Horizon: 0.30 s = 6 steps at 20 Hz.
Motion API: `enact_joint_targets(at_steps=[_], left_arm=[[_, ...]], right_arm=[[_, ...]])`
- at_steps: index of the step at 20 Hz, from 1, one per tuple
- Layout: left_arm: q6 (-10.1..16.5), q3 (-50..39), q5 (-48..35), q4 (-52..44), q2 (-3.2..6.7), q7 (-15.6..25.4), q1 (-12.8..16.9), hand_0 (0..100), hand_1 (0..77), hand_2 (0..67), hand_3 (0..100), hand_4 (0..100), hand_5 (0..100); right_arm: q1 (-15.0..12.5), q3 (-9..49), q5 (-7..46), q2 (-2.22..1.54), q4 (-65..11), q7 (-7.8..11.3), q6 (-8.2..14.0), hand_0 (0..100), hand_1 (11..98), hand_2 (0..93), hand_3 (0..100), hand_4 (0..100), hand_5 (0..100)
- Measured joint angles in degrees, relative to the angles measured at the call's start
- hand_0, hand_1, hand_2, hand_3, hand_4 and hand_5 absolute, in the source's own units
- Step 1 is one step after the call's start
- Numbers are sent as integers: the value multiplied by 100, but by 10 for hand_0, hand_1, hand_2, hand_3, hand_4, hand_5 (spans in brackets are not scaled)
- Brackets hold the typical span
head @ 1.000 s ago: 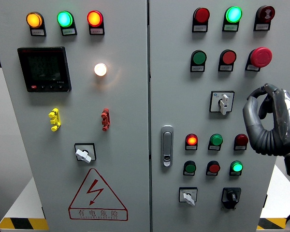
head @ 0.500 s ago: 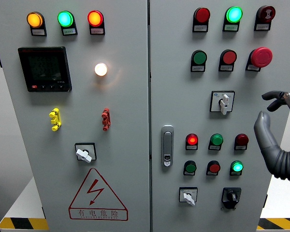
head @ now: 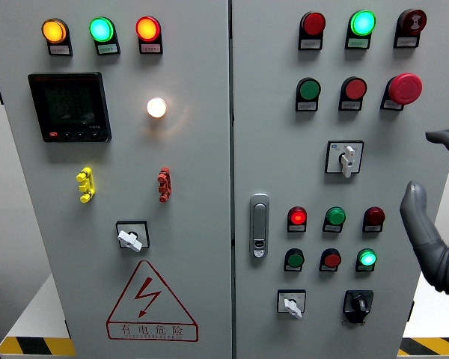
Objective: Rotate and turn off gray switch
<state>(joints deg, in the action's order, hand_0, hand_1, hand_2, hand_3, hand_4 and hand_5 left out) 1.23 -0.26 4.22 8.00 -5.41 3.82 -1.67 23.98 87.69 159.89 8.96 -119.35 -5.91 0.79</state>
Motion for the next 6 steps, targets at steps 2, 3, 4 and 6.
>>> enact_joint_targets(at_steps=[2,3,4,6], left_arm=[[0,0,0,0,0,0,0,0,0,132,183,95,118],[0,0,0,0,0,0,0,0,0,132,183,95,118],[0,0,0,0,0,-1,0,0,0,132,183,95,118],[0,0,0,0,1,-3,0,0,0,131,183,95,118]], right_arm=[[-45,24,16,0,-1,16,66,710,430,264,291,156,311],[-86,46,17,0,-1,18,103,710,431,264,290,154,310],[-122,60,17,-2,-1,18,134,709,433,263,285,152,301],[-163,76,22,-7,-3,19,198,707,436,246,260,128,284]])
